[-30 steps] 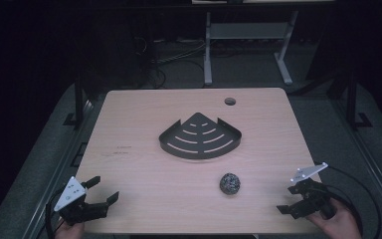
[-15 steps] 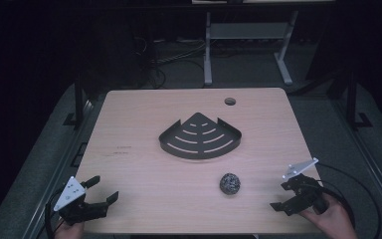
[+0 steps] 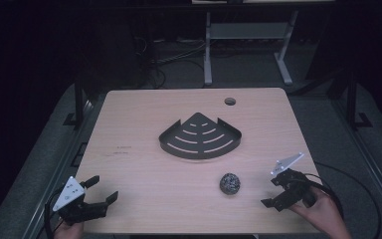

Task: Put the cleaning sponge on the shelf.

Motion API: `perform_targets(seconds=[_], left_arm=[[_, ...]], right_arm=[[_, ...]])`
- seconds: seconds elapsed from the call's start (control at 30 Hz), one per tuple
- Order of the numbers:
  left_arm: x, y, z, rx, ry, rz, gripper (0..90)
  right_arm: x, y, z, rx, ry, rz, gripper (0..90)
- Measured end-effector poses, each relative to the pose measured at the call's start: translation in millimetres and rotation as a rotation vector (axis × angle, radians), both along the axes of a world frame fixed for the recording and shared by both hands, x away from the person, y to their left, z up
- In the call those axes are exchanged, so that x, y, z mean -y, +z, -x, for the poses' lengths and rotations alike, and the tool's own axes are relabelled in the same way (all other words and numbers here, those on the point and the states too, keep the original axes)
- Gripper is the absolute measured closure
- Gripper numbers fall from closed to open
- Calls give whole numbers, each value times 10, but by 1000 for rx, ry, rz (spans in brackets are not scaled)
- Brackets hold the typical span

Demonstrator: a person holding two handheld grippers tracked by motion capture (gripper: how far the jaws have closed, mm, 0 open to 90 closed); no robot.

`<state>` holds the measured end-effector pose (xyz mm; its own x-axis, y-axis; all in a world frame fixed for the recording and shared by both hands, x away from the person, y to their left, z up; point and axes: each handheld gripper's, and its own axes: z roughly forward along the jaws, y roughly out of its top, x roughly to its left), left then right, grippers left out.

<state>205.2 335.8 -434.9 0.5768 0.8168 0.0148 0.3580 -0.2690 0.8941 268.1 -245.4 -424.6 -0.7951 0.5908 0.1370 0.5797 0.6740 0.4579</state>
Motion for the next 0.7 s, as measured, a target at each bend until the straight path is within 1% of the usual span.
perform_targets(seconds=[0.27, 0.37, 0.47, 0.7], left_arm=[[-4, 10, 11, 3, -1, -1, 133], [-2, 12, 14, 4, -2, -1, 133], [-5, 11, 17, 3, -2, 2, 133], [-3, 16, 15, 6, -1, 5, 133]], right_arm=[[-104, 10, -29, 4, 25, 7, 150], [-160, 20, -48, 9, 36, 5, 150], [-251, 29, -78, 5, 54, 11, 150], [-383, 33, -140, 1, 89, 22, 150]])
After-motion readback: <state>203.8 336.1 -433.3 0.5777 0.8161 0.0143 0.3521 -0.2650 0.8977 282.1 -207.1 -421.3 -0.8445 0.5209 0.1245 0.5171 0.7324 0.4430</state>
